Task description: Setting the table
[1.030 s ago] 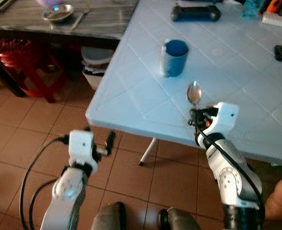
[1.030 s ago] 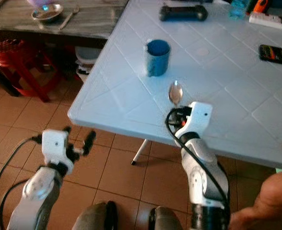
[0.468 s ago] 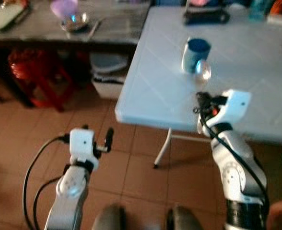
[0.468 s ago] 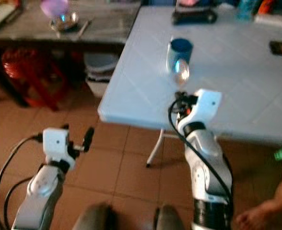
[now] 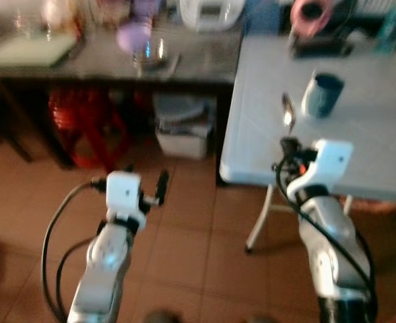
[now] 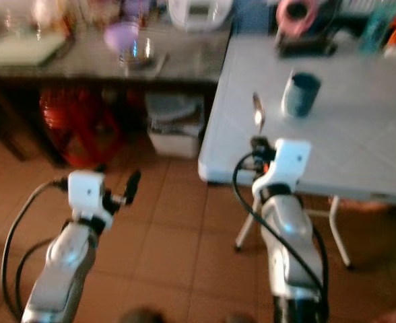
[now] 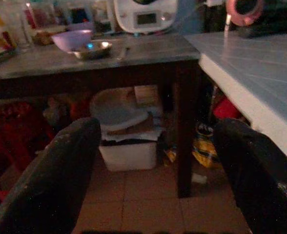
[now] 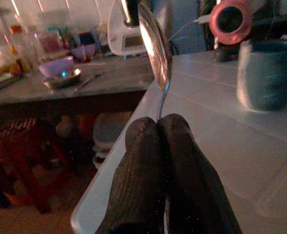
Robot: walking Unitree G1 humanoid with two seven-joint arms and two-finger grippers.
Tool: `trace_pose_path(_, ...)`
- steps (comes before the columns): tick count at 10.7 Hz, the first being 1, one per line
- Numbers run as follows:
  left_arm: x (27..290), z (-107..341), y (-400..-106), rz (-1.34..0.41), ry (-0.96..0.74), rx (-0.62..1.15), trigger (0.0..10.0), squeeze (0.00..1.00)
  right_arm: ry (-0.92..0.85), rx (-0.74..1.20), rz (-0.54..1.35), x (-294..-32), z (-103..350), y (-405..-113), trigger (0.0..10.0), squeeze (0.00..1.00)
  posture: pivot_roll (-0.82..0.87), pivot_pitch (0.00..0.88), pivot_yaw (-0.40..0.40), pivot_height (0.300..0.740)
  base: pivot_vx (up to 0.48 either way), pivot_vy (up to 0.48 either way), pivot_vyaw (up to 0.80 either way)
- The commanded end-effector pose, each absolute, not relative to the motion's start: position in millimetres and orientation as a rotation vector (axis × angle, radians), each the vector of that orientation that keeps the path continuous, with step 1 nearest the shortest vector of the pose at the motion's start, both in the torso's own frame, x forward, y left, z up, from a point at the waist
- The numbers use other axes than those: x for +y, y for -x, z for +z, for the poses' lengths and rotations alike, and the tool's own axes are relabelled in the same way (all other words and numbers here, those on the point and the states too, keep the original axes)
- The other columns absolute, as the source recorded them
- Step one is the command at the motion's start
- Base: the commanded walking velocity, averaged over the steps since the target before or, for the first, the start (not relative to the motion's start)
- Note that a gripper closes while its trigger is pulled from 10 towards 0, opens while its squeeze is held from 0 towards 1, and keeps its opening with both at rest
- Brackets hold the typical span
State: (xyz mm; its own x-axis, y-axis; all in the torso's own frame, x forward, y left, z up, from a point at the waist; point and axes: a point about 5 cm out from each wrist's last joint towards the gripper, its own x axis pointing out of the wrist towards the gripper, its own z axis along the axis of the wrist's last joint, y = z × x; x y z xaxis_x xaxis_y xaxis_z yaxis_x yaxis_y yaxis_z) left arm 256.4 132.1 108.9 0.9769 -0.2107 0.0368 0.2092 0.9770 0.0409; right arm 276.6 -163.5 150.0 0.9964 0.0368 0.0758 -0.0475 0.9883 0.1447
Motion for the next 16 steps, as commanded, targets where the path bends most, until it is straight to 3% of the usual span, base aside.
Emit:
trace_pose_path(1,137.0,102.8,-254.6,-0.199,-0.046,-0.016,10.0,0.0,-0.141,-0.104,0.065,-157.0,156.2,-280.3,0.0,0.0,-0.06,0.002,0.064,0.74,0.48,0.0,0.0)
trace_pose_path(12,128.7,100.5,-254.8,-0.233,-0.042,-0.028,10.0,0.0,-0.101,-0.113,0.055,-164.2,151.9,-278.8,0.0,0.0,-0.07,0.006,0.055,0.74,0.452,0.0,0.0)
trace_pose_path(16,127.5,100.8,-254.6,-0.239,-0.046,-0.034,10.0,0.0,-0.094,-0.121,0.06,-165.0,153.1,-281.5,0.0,0.0,-0.07,0.008,0.059,0.74,0.383,0.286,0.0)
